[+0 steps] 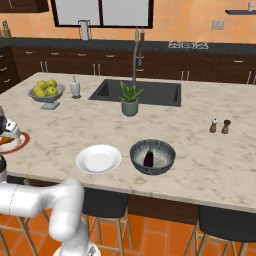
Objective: Pick the chicken drumstick and eggplant from their plates and place them in the bowl. Then put the bowl in the fridge.
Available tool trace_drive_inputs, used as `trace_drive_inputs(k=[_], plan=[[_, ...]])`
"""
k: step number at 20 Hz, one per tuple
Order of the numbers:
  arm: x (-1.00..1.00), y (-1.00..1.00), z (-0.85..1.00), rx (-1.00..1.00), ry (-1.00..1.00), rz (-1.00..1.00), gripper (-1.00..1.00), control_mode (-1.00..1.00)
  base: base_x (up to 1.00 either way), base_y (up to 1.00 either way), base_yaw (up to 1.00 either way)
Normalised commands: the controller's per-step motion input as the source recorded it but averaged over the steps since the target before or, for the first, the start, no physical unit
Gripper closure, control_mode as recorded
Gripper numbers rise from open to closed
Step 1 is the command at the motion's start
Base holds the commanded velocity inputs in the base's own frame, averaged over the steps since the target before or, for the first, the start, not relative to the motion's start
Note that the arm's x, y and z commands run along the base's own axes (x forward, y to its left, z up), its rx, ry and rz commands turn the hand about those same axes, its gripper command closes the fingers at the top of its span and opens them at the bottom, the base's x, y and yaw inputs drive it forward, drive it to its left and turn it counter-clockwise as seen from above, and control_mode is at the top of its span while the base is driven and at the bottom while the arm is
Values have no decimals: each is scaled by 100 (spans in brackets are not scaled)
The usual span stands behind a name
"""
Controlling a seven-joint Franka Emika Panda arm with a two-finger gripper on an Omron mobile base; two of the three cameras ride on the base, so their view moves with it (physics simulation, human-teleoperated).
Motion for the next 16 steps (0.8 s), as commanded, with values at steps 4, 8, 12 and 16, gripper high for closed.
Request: trace_drive_inputs(k=[4, 8, 12, 16], plan=[[17, 34, -41, -9, 4, -5, -100, -100, 0, 0, 0], [6, 19, -46, -11, 4, -6, -100, -100, 0, 0, 0], [-1, 4, -25, -8, 0, -3, 100, -100, 0, 0, 0], [-63, -19, 4, -1, -1, 0, 100, -100, 0, 0, 0]])
